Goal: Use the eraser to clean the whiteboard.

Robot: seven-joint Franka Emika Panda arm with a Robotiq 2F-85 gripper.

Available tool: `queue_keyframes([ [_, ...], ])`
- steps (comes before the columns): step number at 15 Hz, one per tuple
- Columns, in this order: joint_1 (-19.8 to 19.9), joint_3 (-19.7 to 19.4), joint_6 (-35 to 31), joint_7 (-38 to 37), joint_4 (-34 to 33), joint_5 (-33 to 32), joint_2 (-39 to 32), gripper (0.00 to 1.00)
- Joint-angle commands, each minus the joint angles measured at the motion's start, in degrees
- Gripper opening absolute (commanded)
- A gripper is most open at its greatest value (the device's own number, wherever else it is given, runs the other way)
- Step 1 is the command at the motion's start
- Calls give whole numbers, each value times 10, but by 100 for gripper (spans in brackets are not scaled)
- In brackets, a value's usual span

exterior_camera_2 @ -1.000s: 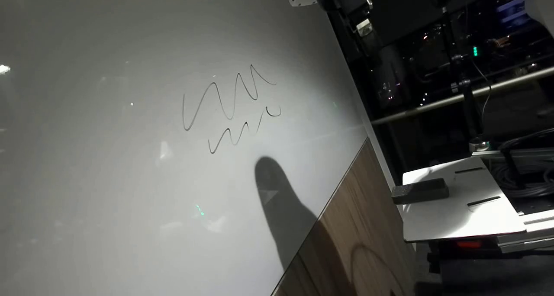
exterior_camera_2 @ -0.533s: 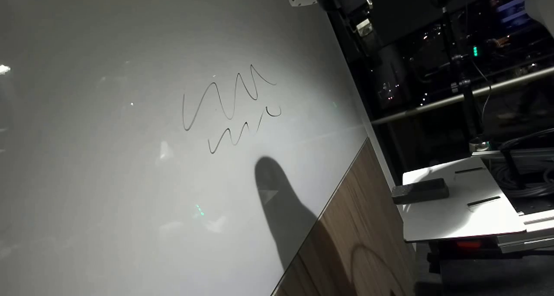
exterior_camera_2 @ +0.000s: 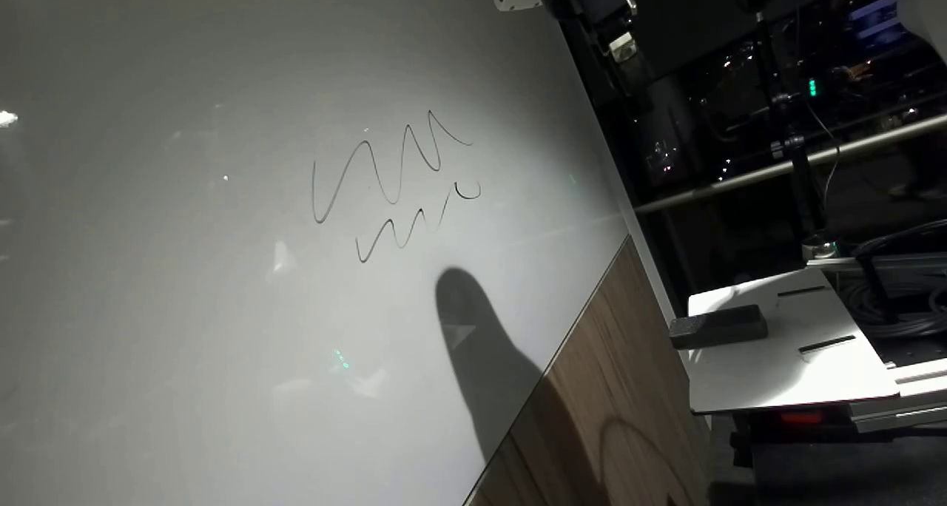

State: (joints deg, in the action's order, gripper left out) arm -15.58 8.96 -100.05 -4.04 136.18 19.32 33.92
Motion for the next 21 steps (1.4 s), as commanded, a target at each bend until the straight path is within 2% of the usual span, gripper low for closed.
queue_keyframes([
  [1, 11, 8, 3, 4, -2, 4, 1, 100],
  [14, 15, 6, -1, 9, 0, 1, -3, 100],
  [17, 29, -1, -15, 36, 11, -25, -10, 100],
  [21, 60, -14, -38, 81, 34, -101, -15, 100],
])
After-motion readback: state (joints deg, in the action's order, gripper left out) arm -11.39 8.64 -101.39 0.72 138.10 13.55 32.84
